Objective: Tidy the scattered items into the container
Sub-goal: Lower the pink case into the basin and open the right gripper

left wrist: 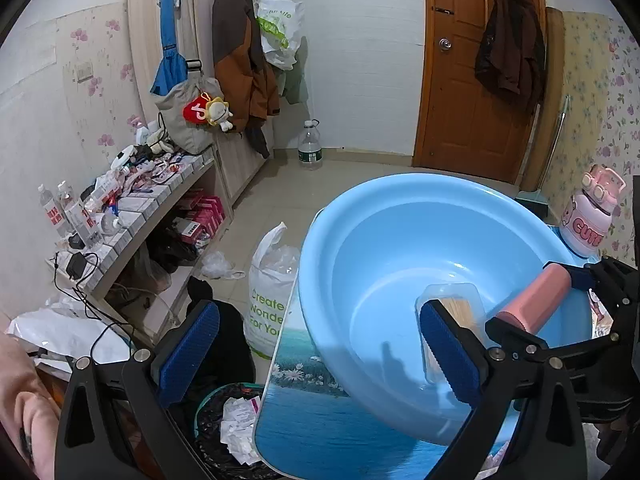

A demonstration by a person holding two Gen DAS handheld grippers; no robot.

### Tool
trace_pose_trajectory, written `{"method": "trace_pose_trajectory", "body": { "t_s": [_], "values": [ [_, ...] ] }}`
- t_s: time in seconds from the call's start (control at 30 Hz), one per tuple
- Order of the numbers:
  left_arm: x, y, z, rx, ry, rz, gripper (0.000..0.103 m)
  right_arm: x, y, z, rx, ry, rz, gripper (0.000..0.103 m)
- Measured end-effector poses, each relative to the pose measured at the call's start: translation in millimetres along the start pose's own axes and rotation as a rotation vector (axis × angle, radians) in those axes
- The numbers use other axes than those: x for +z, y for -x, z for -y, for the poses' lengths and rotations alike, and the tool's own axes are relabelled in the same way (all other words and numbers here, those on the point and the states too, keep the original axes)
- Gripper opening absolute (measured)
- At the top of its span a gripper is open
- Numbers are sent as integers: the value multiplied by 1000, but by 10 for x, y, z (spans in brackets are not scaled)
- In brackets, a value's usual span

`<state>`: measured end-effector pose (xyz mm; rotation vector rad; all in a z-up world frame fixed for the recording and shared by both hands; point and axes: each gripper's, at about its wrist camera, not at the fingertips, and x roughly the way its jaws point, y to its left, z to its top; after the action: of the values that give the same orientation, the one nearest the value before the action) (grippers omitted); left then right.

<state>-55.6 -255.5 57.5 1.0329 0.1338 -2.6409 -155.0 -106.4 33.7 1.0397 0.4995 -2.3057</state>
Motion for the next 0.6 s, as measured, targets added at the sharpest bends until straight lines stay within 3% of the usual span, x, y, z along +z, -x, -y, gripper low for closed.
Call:
{"method": "trace_pose_trajectory", "body": {
  "t_s": [0.33, 0.6],
  "values": [
    [0, -26, -1, -21, 7, -2, 101, 107, -79, -17, 6, 34, -86, 88],
    [-10, 1, 7, -23, 7, -1, 102, 125, -67, 0, 0, 35, -97, 88]
  ]
}}
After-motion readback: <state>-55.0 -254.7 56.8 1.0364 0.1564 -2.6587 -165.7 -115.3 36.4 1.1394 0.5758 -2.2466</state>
